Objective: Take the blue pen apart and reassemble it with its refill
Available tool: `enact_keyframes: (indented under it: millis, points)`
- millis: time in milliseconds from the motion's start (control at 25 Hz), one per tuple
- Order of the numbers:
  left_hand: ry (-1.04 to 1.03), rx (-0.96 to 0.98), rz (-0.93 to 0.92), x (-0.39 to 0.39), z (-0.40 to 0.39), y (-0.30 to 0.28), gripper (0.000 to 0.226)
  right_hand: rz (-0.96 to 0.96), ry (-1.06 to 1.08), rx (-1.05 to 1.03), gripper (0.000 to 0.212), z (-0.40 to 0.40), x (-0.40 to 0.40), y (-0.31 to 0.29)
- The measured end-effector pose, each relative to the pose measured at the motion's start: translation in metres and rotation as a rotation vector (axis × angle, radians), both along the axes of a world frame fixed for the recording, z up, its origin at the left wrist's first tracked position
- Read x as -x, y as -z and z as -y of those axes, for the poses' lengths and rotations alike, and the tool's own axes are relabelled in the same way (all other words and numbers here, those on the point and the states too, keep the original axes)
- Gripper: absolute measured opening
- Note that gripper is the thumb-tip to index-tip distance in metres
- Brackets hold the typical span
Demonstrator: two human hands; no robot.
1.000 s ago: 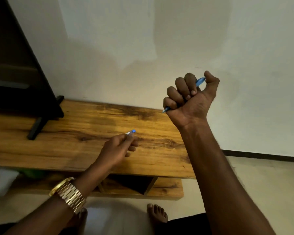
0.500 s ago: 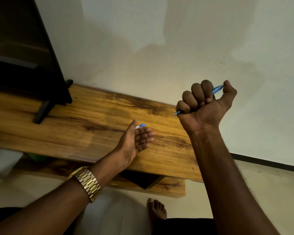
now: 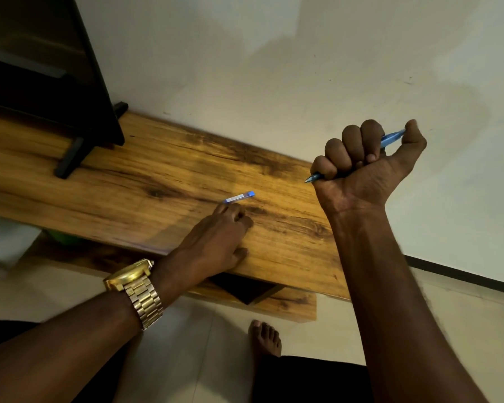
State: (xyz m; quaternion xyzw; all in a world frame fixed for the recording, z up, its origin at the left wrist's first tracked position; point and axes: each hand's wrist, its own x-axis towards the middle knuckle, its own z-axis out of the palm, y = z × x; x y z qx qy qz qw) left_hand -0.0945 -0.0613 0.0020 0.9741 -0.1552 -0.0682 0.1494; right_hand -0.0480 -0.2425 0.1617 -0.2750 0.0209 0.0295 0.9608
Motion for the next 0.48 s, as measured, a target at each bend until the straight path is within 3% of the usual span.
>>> enact_keyframes:
  millis: [480]
  points:
    - [-0.018,-0.013,0.027,-0.006,-0.003,0.007,0.074,0.091,-0.088,0.011,0.062,0.005,-0.019,0.020]
